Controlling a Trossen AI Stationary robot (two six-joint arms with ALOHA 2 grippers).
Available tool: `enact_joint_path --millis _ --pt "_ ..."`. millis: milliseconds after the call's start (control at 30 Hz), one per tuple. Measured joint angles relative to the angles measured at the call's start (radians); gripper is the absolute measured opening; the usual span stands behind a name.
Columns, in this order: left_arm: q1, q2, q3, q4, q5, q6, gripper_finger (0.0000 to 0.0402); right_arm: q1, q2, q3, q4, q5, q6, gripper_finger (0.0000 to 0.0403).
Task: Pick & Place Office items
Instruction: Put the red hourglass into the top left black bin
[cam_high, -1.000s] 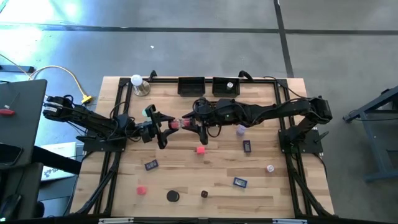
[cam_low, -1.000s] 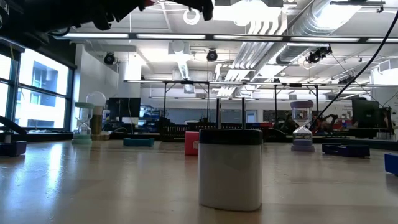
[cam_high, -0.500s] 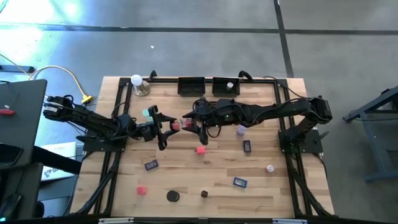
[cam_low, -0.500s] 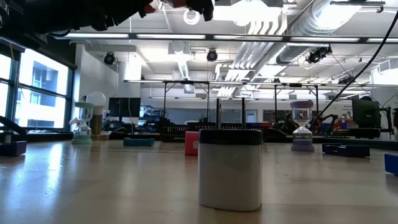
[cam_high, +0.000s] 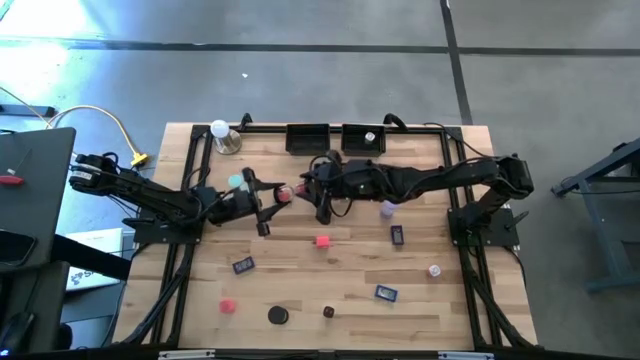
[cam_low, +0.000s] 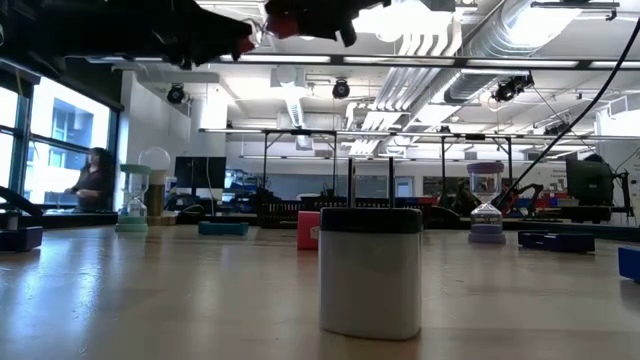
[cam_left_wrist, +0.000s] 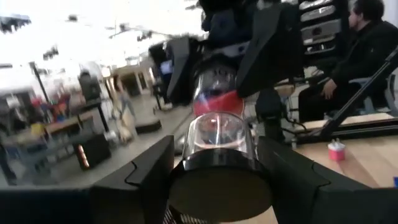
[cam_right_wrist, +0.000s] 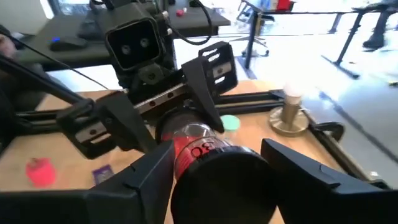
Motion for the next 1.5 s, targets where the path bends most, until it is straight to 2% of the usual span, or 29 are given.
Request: enact_joint_path --millis 100,233,400,533,633,700,867,967,1100,1233,1400,1500 --pt "0.000 -0.002 0.001 -0.029 -0.013 -0.064 0.0202 0.010 -0.020 0.000 -0.015 0.065 -0.019 0.0223" --pt "0.002 0.000 -0.003 -0.057 -0.067 -0.070 0.0202 0.031 -0.056 0.001 -0.044 0.138 -0.023 0.0224" --pt "0.001 -0.002 -0.003 -0.055 -0.067 -0.065 0.0202 0.054 -0.058 0.000 -0.097 0.213 -0.030 0.0222" --pt "-0.002 -0.032 -0.003 -0.060 -0.148 -0.063 0.0202 0.075 -0.065 0.000 -0.140 0.297 -0.030 0.0224" --pt "-0.006 -0.081 0.010 -0.144 -0.175 -0.085 0.0202 0.090 -0.071 0.000 -0.188 0.342 -0.028 0.0223" --pt "-0.006 -0.119 0.044 -0.260 -0.167 -0.120 0.0202 0.103 -0.072 0.000 -0.220 0.377 -0.022 0.0222" --pt "0.024 -0.165 0.250 -0.751 -0.141 -0.203 0.0202 0.129 -0.077 0.000 -0.278 0.463 -0.019 0.0221" --pt "0.084 -0.137 0.408 -0.999 -0.081 -0.218 0.0202 0.145 -0.079 0.000 -0.318 0.496 0.008 0.0221" --pt "0.204 -0.065 0.607 -1.247 0.006 -0.215 0.0202 0.155 -0.079 0.000 -0.372 0.496 0.045 0.0221" --pt "0.360 0.036 0.802 -1.452 0.105 -0.192 0.0202 0.161 -0.080 0.000 -0.441 0.496 0.097 0.0221" --pt "0.562 0.236 1.055 -1.691 0.336 -0.162 0.0202 0.168 -0.080 0.000 -0.511 0.495 0.160 0.0221" --pt "0.646 0.389 1.211 -1.833 0.342 -0.154 0.0202 0.167 -0.080 0.000 -0.541 0.493 0.182 0.0221"
